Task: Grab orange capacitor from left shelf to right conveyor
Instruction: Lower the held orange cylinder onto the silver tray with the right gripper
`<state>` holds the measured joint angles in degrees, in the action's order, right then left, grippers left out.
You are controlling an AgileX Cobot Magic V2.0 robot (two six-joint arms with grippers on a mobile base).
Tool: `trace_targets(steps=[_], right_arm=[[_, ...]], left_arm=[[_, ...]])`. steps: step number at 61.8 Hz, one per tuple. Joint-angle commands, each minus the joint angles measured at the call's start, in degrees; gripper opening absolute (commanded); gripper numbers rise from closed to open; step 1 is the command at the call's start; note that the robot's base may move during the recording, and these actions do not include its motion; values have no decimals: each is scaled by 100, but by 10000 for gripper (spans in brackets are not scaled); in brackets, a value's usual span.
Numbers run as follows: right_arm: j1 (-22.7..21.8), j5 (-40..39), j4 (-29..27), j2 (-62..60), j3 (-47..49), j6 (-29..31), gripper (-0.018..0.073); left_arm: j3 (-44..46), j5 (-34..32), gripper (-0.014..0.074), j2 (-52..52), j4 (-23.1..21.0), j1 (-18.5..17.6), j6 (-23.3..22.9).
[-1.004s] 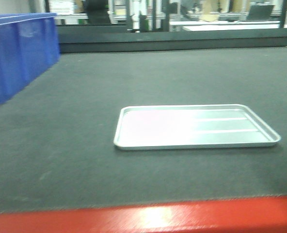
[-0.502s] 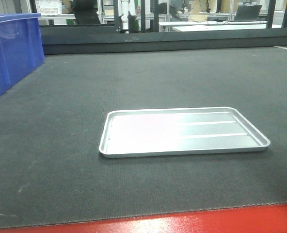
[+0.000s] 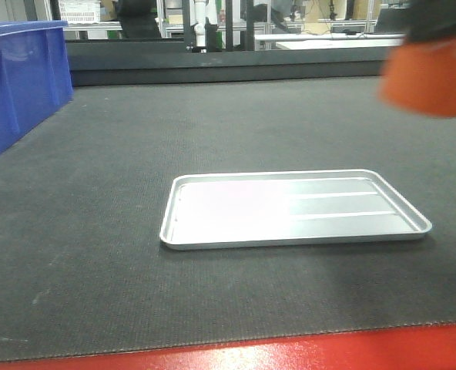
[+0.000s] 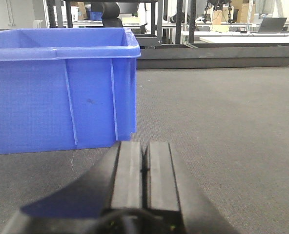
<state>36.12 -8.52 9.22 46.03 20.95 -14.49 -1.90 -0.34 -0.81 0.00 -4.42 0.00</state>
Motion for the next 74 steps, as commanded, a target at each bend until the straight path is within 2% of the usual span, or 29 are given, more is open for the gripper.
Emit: trace_targets(steps=[1,14,22,38,42,44,47,54,74], right_arm=[[-38,-1363,63,909,434,220,48],[-474,-3232,-298,2835,683,222,48],[-802,-4273,-310,3662,683,254,48],[-844,-4575,-304,4581,683,632,57],[-844,-4631,-304,4696,683,643,113],[-844,-4638,-304,4731,683,644,173],[-844,-4629,-304,4750,683,644,288],[-844,-4594,-333,4750,683,644,645],[-844,-4721,-333,4349,695,657,636]], left_arm=[[45,-484,-105,58,-31,-11,0],[45,-484,-105,58,-31,-11,0],[45,-484,-105,58,-31,-11,0],[45,-484,-105,58,-31,-11,0],[45,-484,-105,58,-31,-11,0],[45,-484,-105,58,-31,-11,0],[45,-484,-105,58,-31,-11,0],[45,-484,-105,58,-31,-11,0],[45,-484,-105,58,-31,-11,0]])
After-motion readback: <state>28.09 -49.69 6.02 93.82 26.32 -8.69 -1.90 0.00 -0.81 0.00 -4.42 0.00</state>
